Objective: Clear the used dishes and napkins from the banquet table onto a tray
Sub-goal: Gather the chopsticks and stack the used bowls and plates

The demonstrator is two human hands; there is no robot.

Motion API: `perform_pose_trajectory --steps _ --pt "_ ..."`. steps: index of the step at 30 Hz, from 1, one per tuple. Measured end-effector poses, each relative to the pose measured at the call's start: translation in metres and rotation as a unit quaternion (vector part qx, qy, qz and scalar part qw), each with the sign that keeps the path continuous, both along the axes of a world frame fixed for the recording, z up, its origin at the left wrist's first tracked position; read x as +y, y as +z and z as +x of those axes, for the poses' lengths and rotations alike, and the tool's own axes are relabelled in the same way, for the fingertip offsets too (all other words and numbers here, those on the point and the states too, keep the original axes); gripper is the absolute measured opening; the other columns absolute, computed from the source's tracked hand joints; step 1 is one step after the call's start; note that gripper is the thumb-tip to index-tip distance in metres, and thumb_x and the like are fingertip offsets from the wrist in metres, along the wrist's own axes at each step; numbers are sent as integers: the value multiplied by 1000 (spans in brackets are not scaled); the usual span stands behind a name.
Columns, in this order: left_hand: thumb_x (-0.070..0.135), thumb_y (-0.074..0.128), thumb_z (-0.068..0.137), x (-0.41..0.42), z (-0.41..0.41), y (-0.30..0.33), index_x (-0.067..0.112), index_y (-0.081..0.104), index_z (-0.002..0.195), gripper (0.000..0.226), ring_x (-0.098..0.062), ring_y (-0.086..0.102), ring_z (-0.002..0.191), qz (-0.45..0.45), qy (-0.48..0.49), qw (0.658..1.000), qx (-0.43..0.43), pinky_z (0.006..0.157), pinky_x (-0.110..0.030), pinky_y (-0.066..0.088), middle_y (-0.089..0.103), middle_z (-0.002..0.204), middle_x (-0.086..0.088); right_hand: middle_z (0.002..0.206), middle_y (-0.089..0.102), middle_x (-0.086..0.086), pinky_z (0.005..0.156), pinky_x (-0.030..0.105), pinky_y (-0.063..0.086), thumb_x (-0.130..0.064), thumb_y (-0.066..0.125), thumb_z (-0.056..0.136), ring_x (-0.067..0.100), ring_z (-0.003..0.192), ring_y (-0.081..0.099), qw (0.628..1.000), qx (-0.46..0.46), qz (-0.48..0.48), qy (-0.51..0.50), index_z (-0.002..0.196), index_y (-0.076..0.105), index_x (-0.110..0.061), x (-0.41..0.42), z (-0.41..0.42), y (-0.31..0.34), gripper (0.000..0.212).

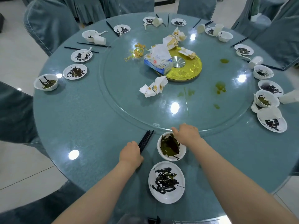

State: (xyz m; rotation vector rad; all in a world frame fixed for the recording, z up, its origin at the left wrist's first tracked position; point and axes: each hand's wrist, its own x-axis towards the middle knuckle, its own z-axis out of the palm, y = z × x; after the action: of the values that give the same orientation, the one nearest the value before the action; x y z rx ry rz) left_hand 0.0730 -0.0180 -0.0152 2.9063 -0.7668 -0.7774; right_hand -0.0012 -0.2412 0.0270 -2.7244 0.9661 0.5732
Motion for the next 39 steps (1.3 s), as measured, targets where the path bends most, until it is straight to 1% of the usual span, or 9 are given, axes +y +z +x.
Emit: perform_pose_trajectory --steps 7,12,17,19,22,25,29,33,39 --pt "23 61 82 2 -1 -1 9 45 104 30 -24 58 99 -4 1 1000 5 73 -29 44 52 112 -8 122 57 11 93 41 39 -48 30 100 29 110 54 997 -18 26 -64 121 53 -6 -17 -17 7 52" --pt "24 60 83 8 -1 1 13 36 92 29 -22 57 95 -8 -11 1000 0 69 -27 42 52 109 -7 135 55 9 102 40 39 -34 40 100 28 123 50 987 -129 61 -70 135 49 -9 -5 -22 16 44" --pt "26 60 85 16 -3 -2 14 34 92 29 -20 48 83 -15 -24 1000 -12 66 -29 40 42 97 -2 127 61 4 98 34 46 -16 42 98 21 115 56 961 -231 147 -23 125 58 -13 31 -10 34 32" --pt "29 59 87 21 -2 -5 14 37 97 29 -21 51 88 -27 -32 999 -10 70 -31 43 44 101 -4 124 62 3 96 31 45 -13 40 97 21 113 57 953 -243 179 14 123 59 -14 51 -1 36 32" --pt "37 61 87 33 1 -8 12 44 111 39 -26 54 103 -65 -33 997 8 84 -37 48 47 113 -6 129 58 7 95 28 40 -12 40 94 23 118 54 955 -195 223 35 129 54 -12 84 16 33 37" --pt "42 63 85 54 4 -7 15 47 114 42 -23 52 105 -117 12 993 31 87 -37 47 48 113 -3 136 53 12 98 30 39 -12 41 94 27 123 50 964 -108 239 32 136 48 -8 102 31 23 43" --pt "45 65 84 102 6 -3 18 50 115 43 -17 53 101 -136 58 988 37 86 -31 46 52 111 3 130 50 15 92 36 44 -5 40 91 31 116 51 980 -43 178 71 123 50 -3 102 47 11 34" --pt "30 64 86 150 0 5 21 51 106 25 -15 56 92 -104 143 982 72 80 -30 46 58 105 3 121 50 19 85 39 46 -2 40 88 34 109 52 985 7 92 143 117 49 0 100 60 6 30" --pt "15 51 90 187 -14 12 23 54 87 9 -17 65 71 -83 287 936 189 65 -29 52 66 80 -3 120 51 18 84 39 49 -7 41 88 36 106 56 986 32 59 150 117 50 -3 97 73 -1 30"
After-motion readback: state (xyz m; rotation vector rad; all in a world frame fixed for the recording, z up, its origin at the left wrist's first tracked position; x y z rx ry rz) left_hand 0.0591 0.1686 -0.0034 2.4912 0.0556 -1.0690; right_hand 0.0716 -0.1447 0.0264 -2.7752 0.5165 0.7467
